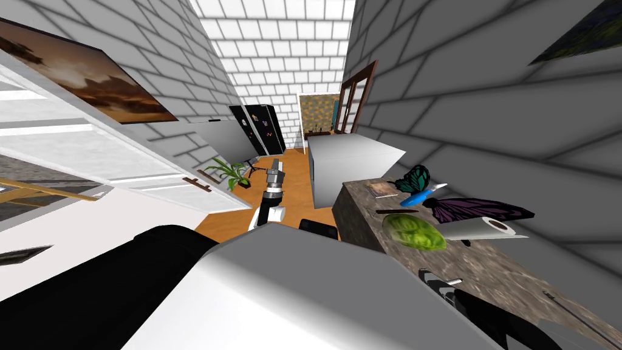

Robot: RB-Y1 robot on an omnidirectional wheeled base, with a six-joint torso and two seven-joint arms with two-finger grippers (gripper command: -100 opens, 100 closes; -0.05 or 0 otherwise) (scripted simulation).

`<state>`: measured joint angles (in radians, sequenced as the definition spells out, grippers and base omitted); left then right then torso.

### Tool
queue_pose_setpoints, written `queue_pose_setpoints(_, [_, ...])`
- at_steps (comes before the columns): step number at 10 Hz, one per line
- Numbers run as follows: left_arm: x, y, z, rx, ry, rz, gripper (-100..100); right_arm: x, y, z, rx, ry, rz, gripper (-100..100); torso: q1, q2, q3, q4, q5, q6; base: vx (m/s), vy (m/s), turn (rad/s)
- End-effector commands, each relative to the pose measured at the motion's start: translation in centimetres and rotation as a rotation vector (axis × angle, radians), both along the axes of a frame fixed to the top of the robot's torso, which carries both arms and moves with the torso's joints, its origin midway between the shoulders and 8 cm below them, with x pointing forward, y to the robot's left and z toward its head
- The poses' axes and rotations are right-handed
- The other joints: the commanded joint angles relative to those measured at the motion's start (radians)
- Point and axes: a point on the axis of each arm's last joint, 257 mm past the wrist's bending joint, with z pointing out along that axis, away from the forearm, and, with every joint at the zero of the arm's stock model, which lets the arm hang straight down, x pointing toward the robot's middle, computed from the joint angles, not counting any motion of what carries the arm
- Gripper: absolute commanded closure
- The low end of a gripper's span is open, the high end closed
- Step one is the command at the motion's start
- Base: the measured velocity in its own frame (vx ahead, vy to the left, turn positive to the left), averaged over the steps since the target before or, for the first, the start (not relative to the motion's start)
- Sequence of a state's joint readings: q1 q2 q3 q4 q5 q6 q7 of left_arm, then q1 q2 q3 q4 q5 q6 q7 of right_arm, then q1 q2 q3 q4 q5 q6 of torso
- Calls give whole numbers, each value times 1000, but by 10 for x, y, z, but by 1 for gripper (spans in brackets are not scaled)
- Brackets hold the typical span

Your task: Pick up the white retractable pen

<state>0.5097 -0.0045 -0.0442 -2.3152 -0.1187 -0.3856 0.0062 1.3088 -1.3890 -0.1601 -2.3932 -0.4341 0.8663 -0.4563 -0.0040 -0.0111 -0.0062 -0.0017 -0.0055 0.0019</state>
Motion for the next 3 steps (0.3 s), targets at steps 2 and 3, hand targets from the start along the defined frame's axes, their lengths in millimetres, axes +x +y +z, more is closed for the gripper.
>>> queue_pose_setpoints(2, [0, 0, 0, 0, 0, 0, 0, 2, 5, 1, 1, -1, 26, 100, -1, 0, 0, 0, 0, 0, 83, -11, -128])
queue_pose_setpoints(3, [0, 0, 0, 0, 0, 0, 0, 2, 6, 1, 1, -1, 29, 0, -1, 3, 2, 1, 0, -1, 9, 0, 10])
